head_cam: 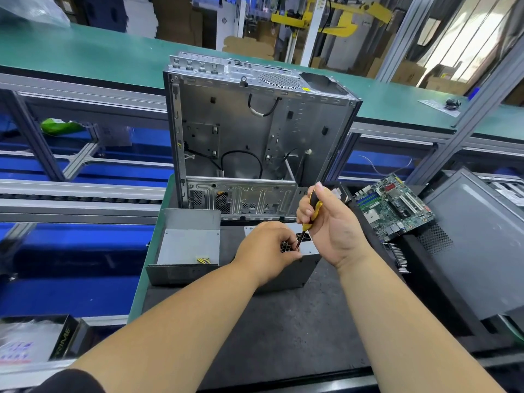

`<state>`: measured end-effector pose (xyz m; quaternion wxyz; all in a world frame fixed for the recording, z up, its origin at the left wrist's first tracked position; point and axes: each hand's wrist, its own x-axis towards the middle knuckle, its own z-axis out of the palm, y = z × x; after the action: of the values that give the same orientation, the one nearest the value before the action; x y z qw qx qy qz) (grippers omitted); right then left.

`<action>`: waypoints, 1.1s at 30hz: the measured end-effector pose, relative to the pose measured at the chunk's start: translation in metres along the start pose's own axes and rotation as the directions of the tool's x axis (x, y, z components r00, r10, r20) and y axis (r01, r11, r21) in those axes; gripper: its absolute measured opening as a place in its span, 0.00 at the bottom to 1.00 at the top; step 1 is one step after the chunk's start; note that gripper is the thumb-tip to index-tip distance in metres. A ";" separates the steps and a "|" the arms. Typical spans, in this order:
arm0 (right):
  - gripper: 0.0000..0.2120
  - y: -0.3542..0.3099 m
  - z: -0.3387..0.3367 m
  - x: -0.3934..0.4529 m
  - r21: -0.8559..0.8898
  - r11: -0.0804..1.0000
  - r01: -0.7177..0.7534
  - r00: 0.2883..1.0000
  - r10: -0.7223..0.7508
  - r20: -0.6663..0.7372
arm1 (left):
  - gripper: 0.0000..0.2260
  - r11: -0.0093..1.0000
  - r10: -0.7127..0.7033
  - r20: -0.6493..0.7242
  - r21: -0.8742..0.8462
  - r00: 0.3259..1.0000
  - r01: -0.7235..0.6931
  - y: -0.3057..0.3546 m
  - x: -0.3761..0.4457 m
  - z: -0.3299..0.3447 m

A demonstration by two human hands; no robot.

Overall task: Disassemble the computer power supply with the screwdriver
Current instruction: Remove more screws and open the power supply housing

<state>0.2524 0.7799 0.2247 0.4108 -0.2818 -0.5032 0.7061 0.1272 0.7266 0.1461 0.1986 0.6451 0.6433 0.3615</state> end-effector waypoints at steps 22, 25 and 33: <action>0.25 -0.004 -0.009 -0.003 0.026 0.999 -0.039 0.998 0.037 0.051 | 0.11 1.000 -0.025 0.025 0.018 0.999 0.025 0.007 -0.002 -0.004; 0.11 -0.001 -0.016 -0.007 -0.005 1.000 0.010 0.999 -0.009 0.040 | 0.11 1.000 -0.024 0.032 0.005 0.999 0.024 0.008 -0.002 -0.003; 0.08 -0.013 -0.042 -0.008 -0.465 0.868 0.173 0.983 -0.127 0.129 | 0.11 0.966 -0.250 -0.306 -0.143 0.919 0.215 0.004 -0.016 -0.007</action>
<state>0.2948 0.7949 0.2231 0.3587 -0.3002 -0.7000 0.5397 0.1262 0.7092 0.1506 0.1665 0.4849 0.7190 0.4692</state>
